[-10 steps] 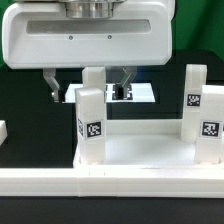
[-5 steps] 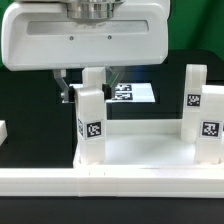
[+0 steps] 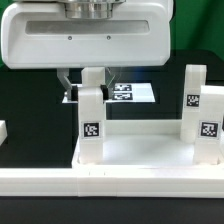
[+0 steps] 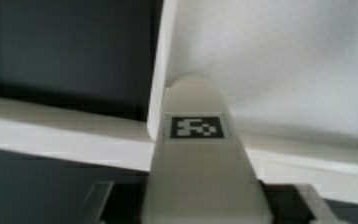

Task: Assemble desk

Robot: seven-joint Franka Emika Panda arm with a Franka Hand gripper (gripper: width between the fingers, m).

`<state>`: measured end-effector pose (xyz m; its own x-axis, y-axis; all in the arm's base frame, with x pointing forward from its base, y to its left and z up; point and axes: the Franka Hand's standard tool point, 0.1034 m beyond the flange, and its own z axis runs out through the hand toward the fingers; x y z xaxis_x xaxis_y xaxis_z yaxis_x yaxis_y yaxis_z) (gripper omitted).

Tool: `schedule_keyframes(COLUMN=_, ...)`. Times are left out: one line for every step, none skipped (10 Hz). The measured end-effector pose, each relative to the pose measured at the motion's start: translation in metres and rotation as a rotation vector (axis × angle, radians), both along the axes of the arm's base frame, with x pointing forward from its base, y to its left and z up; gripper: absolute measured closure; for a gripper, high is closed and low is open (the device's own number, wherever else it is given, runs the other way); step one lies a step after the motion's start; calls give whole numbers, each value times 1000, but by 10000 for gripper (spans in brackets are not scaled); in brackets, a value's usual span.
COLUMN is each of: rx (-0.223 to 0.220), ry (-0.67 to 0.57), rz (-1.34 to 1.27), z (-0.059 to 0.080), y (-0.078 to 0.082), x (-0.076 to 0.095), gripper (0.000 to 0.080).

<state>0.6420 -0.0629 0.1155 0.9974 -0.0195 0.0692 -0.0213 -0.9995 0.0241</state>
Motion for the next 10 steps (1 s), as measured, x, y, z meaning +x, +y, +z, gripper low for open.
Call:
schedule_keyframes(rx=7, ry=-2, rz=-79, z=0, y=-1, x=0, gripper=507)
schedule_keyframes(rx=19, ry=-6, rz=-206, z=0, y=-1, x=0, gripper=507)
schedule_keyframes(rx=35, ry=-9, rz=-312, z=0, y=-2, x=0, gripper=507)
schedule_keyframes(rx=48, ry=-12, rz=-410, z=0, y=-2, x=0, gripper=507)
schedule_keyframes(rx=70, ry=-14, rz=-550, z=0, y=-1, x=0, gripper=507)
schedule_keyframes(rx=78, ry=-15, rz=-641, z=0, y=0, x=1, gripper=507)
schedule_keyframes(rx=85, ry=-16, rz=-714, z=0, y=0, x=1, gripper=507)
schedule_keyframes(rx=93, ry=-17, rz=-811, z=0, y=0, x=1, gripper=507)
schedule_keyframes(rx=97, ry=-11, rz=-873, z=0, y=-1, x=0, gripper=507)
schedule_keyframes(rx=102, ry=-6, rz=-958, z=0, y=0, x=0, gripper=507)
